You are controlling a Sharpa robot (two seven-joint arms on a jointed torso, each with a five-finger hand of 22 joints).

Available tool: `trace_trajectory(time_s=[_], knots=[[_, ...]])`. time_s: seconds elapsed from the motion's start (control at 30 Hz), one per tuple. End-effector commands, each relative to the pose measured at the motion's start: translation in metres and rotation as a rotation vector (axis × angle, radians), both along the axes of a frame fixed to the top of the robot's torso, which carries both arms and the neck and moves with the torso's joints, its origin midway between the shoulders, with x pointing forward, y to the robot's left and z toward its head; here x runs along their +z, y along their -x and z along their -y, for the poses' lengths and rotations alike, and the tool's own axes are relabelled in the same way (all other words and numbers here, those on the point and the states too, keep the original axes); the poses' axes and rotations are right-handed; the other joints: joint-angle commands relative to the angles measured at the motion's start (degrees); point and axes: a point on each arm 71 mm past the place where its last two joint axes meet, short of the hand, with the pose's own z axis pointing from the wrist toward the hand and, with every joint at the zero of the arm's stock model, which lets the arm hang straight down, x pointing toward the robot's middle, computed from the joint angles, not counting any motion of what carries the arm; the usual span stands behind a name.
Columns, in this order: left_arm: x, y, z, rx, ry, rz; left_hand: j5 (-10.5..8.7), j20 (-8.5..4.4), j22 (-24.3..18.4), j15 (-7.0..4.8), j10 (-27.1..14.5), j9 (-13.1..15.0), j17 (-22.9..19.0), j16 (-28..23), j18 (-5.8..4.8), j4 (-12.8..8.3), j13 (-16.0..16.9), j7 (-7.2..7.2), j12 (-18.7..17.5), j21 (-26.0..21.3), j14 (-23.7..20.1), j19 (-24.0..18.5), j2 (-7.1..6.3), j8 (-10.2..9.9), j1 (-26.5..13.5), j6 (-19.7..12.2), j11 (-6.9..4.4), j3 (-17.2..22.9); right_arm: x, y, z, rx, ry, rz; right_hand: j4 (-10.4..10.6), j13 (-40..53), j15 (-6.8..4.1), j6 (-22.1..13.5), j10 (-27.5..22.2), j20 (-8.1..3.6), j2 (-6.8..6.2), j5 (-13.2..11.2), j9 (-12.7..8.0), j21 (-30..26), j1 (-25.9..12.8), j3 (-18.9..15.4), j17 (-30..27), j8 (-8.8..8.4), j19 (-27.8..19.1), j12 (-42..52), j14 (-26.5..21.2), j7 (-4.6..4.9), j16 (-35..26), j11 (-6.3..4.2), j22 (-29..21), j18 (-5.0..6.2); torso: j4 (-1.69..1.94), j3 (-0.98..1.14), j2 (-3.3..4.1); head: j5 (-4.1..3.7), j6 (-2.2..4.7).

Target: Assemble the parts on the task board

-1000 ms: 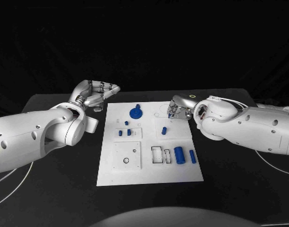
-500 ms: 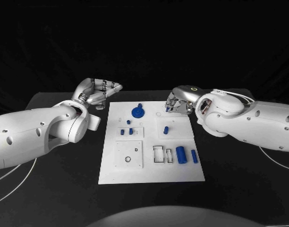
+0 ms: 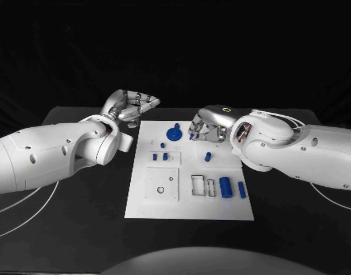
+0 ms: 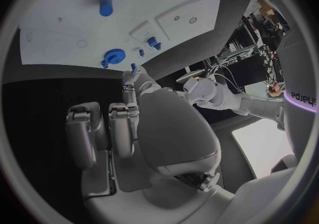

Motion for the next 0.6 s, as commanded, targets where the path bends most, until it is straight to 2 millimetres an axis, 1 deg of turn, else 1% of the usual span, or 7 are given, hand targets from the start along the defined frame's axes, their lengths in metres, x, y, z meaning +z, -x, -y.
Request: trace_trajectory(time_s=[0.03, 0.2, 0.3, 0.4, 0.43, 0.53, 0.6], knots=[[0.0, -0.002, 0.003, -0.019, 0.007, -0.003, 0.17, 0.0, 9.9, 0.07, 0.2, 0.0, 0.3, -0.3, 0.64, -0.1, 0.1, -0.17, -0.2, -0.3, -0.4, -0.3, 0.52, -0.2, -0.1, -0.2, 0.18, -0.2, -0.003, 0.005, -0.009, 0.05, 0.013, -0.026, -0.1, -0.1, 0.31, 0.0, 0.3, 0.19, 0.13, 0.3, 0.3, 0.3, 0.2, 0.4, 15.1, 0.3, 6.0, -0.2, 6.0, 0.22, 0.2, 0.22, 15.1, -0.81, 0.07, -0.12, -0.19, 0.63, -0.39], [-0.002, -0.006, 0.004, -0.018, 0.001, -0.001, 0.17, -0.01, 9.9, 0.08, 0.2, 0.0, 0.3, -0.3, 0.62, -0.1, 0.0, -0.15, -0.3, -0.3, -0.4, -0.3, 0.59, -0.3, 0.0, -0.3, 0.19, -0.2, -0.008, 0.012, -0.021, 0.085, 0.02, -0.053, -0.1, -0.1, 0.39, 0.0, 0.3, 0.26, 0.08, 0.3, 0.3, 0.3, 0.2, 0.4, 15.1, 0.25, 6.0, -0.3, 6.0, 0.31, 0.2, 0.31, 15.1, -0.81, 0.27, -0.21, -0.49, 1.02, -1.0], [-0.002, -0.008, 0.004, -0.015, -0.002, 0.0, 0.17, -0.01, 9.9, 0.08, 0.2, 0.0, 0.3, -0.3, 0.62, -0.1, 0.0, -0.15, -0.3, -0.3, -0.4, -0.3, 0.59, -0.3, 0.0, -0.3, 0.19, -0.2, -0.014, 0.017, -0.027, 0.106, 0.033, -0.081, -0.1, -0.1, 0.39, 0.0, 0.3, 0.26, 0.08, 0.3, 0.3, 0.3, 0.2, 0.4, 15.1, 0.25, 6.0, -0.3, 6.0, 0.31, 0.2, 0.31, 15.1, -0.81, 0.31, -0.29, -0.66, 1.18, -1.44], [-0.003, -0.009, 0.003, -0.012, -0.003, 0.0, 0.17, -0.01, 9.9, 0.08, 0.2, 0.0, 0.3, -0.3, 0.62, -0.1, 0.0, -0.15, -0.3, -0.3, -0.4, -0.3, 0.59, -0.3, 0.0, -0.3, 0.19, -0.2, -0.018, 0.021, -0.031, 0.119, 0.046, -0.104, -0.1, -0.1, 0.46, 0.0, 0.3, 0.32, 0.05, 0.3, 0.3, 0.3, 0.1, 0.5, 15.1, 0.21, 6.0, -0.3, 6.0, 0.38, 0.2, 0.39, 15.1, -0.81, 0.35, -0.35, -0.78, 1.16, -1.75], [-0.003, -0.009, 0.003, -0.011, -0.004, 0.0, 0.17, -0.01, 9.9, 0.08, 0.2, 0.0, 0.3, -0.3, 0.62, -0.1, 0.0, -0.15, -0.3, -0.3, -0.4, -0.3, 0.59, -0.3, 0.0, -0.3, 0.19, -0.2, -0.02, 0.022, -0.032, 0.123, 0.049, -0.111, -0.1, -0.1, 0.46, 0.0, 0.3, 0.32, 0.05, 0.3, 0.3, 0.3, 0.1, 0.5, 15.1, 0.21, 6.0, -0.3, 6.0, 0.38, 0.2, 0.39, 15.1, -0.81, 0.34, -0.33, -0.75, 1.13, -1.84], [-0.003, -0.01, 0.002, -0.008, -0.006, 0.002, 0.17, -0.01, 9.9, 0.08, 0.2, 0.0, 0.3, -0.3, 0.62, -0.1, 0.0, -0.15, -0.3, -0.3, -0.4, -0.3, 0.59, -0.3, 0.0, -0.3, 0.19, -0.2, -0.026, 0.025, -0.035, 0.132, 0.053, -0.129, -0.1, -0.1, 0.52, -0.1, 0.3, 0.37, 0.02, 0.3, 0.3, 0.3, 0.1, 0.5, 15.1, 0.16, 6.0, -0.4, 6.0, 0.43, 0.2, 0.44, 15.1, -0.81, 0.34, -0.31, -0.72, 0.99, -1.83], [-0.003, -0.011, 0.001, -0.005, -0.007, 0.003, 0.17, -0.01, 9.9, 0.08, 0.2, 0.0, 0.3, -0.3, 0.62, -0.1, 0.0, -0.15, -0.3, -0.3, -0.4, -0.3, 0.59, -0.3, 0.0, -0.3, 0.19, -0.2, -0.031, 0.028, -0.038, 0.139, 0.053, -0.141, -0.1, -0.1, 0.56, -0.1, 0.2, 0.4, 0.01, 0.3, 0.3, 0.3, 0.1, 0.5, 15.1, 0.14, 6.0, -0.4, 6.0, 0.46, 0.2, 0.48, 15.1, -0.81, 0.21, -0.24, -0.68, 1.15, -1.99]])
